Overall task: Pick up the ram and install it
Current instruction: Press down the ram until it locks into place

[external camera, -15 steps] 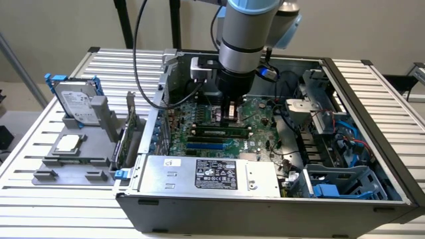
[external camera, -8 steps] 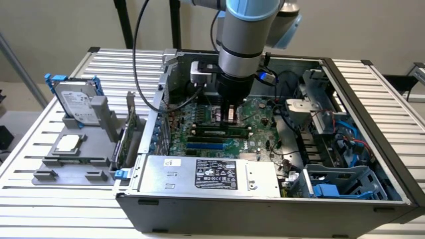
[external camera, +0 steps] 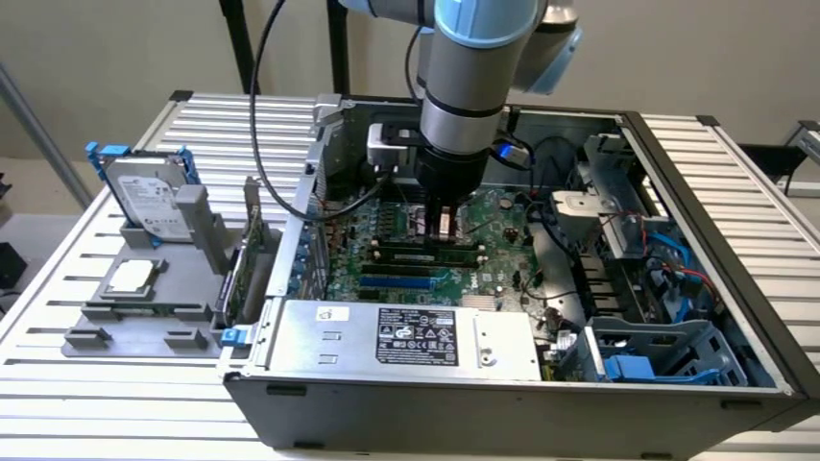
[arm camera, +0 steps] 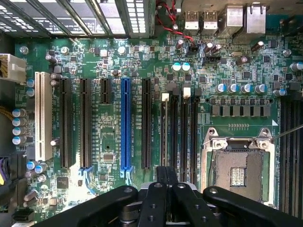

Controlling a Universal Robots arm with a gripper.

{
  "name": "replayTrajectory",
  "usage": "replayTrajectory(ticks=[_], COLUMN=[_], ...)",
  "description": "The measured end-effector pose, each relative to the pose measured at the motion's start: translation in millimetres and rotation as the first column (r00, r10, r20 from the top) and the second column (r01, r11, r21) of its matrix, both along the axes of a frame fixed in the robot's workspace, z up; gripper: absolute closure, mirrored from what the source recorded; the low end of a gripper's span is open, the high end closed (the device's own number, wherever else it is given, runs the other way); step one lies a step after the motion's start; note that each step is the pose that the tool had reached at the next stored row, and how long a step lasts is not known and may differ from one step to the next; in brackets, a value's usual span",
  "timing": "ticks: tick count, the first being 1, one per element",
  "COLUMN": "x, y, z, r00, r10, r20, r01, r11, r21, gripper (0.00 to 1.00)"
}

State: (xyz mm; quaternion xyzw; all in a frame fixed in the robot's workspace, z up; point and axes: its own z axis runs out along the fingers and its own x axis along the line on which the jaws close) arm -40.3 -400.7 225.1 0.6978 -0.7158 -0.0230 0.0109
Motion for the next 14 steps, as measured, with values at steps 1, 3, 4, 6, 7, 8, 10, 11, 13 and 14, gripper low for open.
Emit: replayTrajectory(ticks=[1,3,4,6,7,8,10,11,13,14], x=[0.0,-0.1,-0.1,0.0,0.0,-0.1,0.0,0.0,0.0,0.0], y=[0.1,0.2,0.2,0.1,0.1,0.0,0.1,0.1,0.1,0.1], z=[0.8,7.6,12.6,21.6,24.8,26.3,26.3,26.3,26.4,26.4], r00=[1.0000,1.0000,1.0000,1.0000,1.0000,1.0000,1.0000,1.0000,1.0000,1.0000], r10=[0.000,-0.001,-0.001,-0.001,-0.001,-0.001,-0.001,-0.001,-0.001,-0.001], r20=[0.0001,-0.0002,-0.0012,-0.0027,-0.0035,-0.0037,-0.0037,-0.0038,-0.0038,-0.0038], r01=[0.000,0.001,0.001,0.001,0.001,0.001,0.001,0.001,0.001,0.001], r11=[1.0000,1.0000,1.0000,1.0000,1.0000,1.0000,1.0000,1.0000,1.0000,1.0000], r21=[0.0005,0.0021,0.0008,0.0007,0.0003,0.0003,0.0005,0.0005,0.0003,0.0003], gripper=[0.89,0.89,0.89,0.89,0.89,0.89,0.89,0.89,0.89,0.89])
